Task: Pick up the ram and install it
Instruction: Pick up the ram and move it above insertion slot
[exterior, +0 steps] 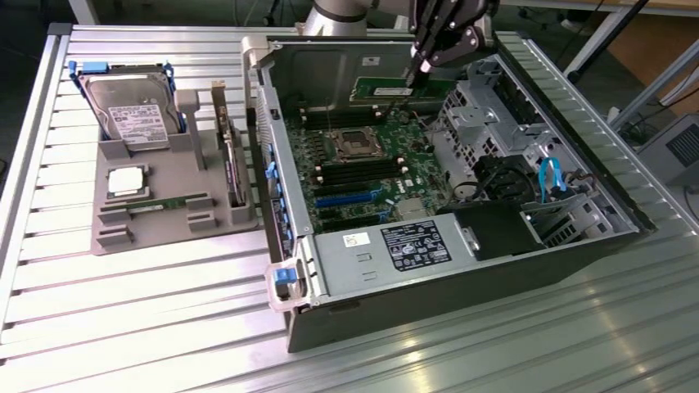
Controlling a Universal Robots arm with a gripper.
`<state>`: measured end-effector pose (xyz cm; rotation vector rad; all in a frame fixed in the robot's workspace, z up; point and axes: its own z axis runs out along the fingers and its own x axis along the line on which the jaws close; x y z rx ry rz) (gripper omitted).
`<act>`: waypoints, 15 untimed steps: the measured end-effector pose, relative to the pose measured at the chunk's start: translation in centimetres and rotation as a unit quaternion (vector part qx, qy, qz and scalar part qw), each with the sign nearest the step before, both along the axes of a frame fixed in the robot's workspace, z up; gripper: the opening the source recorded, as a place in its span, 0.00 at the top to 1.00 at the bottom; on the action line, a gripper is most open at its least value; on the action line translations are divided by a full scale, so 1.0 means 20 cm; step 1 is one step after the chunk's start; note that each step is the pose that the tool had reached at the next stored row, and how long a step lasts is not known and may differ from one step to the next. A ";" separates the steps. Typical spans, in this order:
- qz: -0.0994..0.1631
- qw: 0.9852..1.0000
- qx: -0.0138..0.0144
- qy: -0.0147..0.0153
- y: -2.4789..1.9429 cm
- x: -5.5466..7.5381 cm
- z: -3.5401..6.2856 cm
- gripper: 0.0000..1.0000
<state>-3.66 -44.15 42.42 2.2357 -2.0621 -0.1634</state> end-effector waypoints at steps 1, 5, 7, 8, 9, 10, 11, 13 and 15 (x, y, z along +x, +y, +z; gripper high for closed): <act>0.000 1.000 0.000 0.000 0.004 0.03 0.000 0.88; 0.001 1.000 0.000 0.003 0.005 0.13 -0.001 0.88; 0.001 1.000 0.000 0.004 0.006 0.18 -0.001 0.88; 0.001 1.000 0.000 0.005 0.005 0.21 -0.002 0.88; 0.001 1.000 0.000 0.006 0.005 0.23 -0.002 0.88; 0.001 1.000 0.000 0.006 0.005 0.24 -0.002 0.88; 0.001 1.000 0.000 0.006 0.005 0.24 -0.002 0.88; 0.000 1.000 0.000 0.006 0.005 0.24 -0.001 0.88; 0.001 1.000 0.000 0.006 0.005 0.24 -0.001 0.88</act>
